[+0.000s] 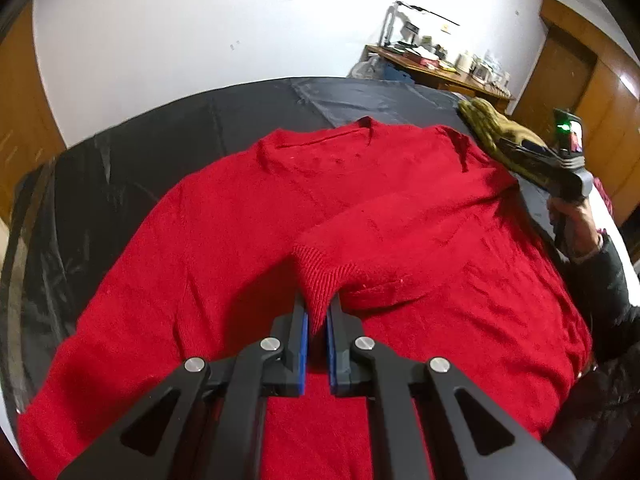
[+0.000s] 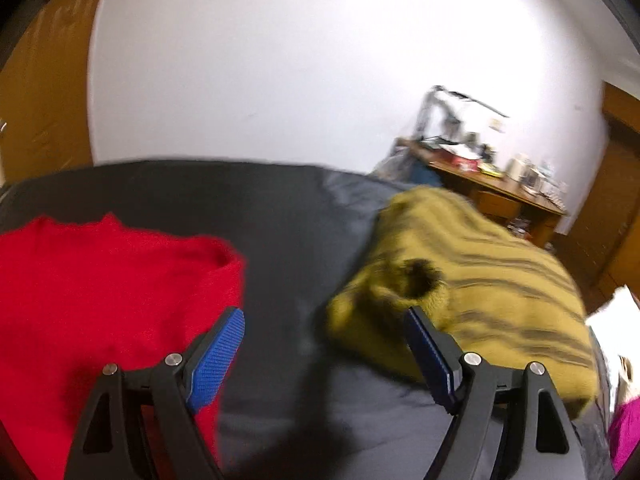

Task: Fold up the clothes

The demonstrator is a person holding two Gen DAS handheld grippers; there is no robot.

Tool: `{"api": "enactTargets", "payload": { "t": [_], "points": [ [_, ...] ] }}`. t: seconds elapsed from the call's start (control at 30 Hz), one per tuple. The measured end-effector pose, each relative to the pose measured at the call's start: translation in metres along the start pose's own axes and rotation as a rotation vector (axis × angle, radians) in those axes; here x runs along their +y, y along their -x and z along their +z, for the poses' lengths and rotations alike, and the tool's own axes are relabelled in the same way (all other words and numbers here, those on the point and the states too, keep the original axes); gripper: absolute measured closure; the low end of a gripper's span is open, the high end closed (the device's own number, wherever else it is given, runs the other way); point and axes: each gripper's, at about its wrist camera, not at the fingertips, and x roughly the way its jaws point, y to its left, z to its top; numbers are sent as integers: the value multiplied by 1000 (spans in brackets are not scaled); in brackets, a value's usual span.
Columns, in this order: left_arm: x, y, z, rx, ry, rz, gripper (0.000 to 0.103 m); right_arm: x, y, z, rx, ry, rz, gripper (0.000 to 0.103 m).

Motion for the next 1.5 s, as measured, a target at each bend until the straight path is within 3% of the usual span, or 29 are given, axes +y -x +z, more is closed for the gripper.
{"api": "enactTargets", "payload": {
  "t": [0.1, 0.27, 0.37, 0.47, 0.6, 0.7, 0.83, 0.93, 0.97, 1.03, 1.1, 1.17, 1.33, 1.5],
  "points": [
    [2, 3, 3, -18, 11, -9, 95, -6, 2, 8, 15, -41, 108, 20],
    [1, 31, 20, -138, 7, -17, 95, 26, -9, 20, 108, 66, 339, 20],
    [4, 48, 28, -200, 23, -27, 95, 43, -28, 26, 204, 94, 388, 20],
    [12, 65, 32, -254, 50, -24, 95, 53, -43, 24, 252, 126, 359, 20],
    [24, 69, 37, -288, 77, -29, 95, 61, -44, 17, 211, 210, 193, 20],
    [32, 39, 38, -185, 73, -17, 94, 57, -50, 16, 169, 238, 50, 20],
    [50, -15, 32, -19, 91, 77, 94, 52, -53, 17, 164, 247, 13, 20],
    [68, -40, 28, 40, 153, 85, 93, 50, -50, 17, 155, 249, 14, 20],
    [73, -44, 27, 53, 176, 89, 90, 49, -48, 16, 152, 244, 20, 20],
    [78, -45, 26, 64, 197, 120, 72, 42, -42, 17, 144, 222, 38, 20],
    [82, -41, 24, 57, 207, 160, 39, 34, -30, 19, 118, 187, 80, 20],
    [85, -32, 21, 36, 216, 172, 24, 26, -14, 19, 89, 158, 138, 20],
    [89, -11, 12, -5, 250, 186, 24, 15, 30, 3, 60, 183, 252, 20],
    [75, -13, 17, -42, 244, 147, 24, 40, 38, -19, 98, 277, 245, 20]
  ]
}}
